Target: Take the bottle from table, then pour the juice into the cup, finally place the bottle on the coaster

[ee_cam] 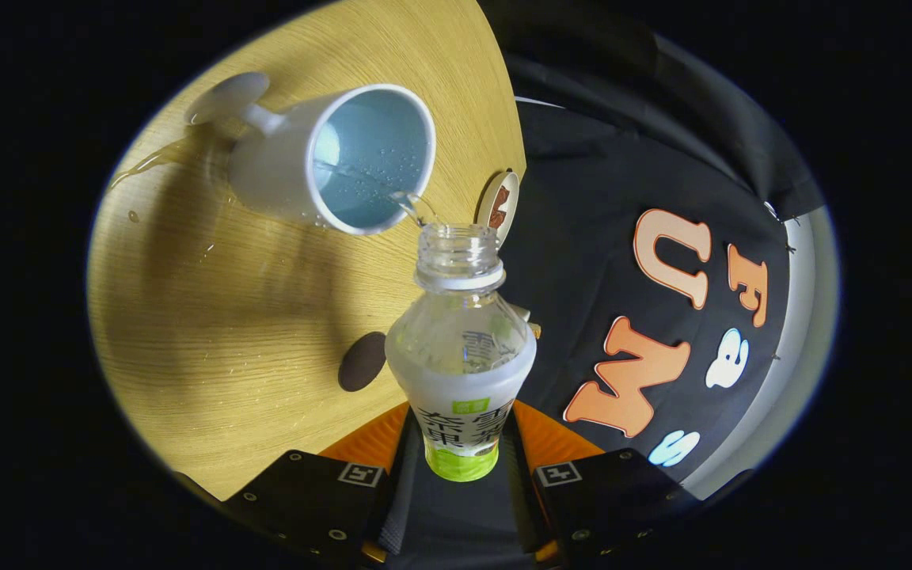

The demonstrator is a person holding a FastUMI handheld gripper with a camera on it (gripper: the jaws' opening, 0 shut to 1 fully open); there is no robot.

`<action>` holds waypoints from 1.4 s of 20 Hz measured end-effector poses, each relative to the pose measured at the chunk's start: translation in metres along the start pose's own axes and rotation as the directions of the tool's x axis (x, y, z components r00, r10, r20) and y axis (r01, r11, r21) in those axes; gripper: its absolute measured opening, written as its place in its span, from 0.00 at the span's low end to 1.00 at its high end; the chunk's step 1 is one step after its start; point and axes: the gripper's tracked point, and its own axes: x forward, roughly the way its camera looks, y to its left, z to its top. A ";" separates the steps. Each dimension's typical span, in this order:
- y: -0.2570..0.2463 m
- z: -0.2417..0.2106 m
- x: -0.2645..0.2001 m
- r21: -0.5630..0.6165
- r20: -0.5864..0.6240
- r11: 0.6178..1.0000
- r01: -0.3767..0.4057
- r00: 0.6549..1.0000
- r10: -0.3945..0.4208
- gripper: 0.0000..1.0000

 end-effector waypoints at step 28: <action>-0.036 0.015 0.001 -0.235 0.065 0.971 0.041 0.998 -0.026 0.55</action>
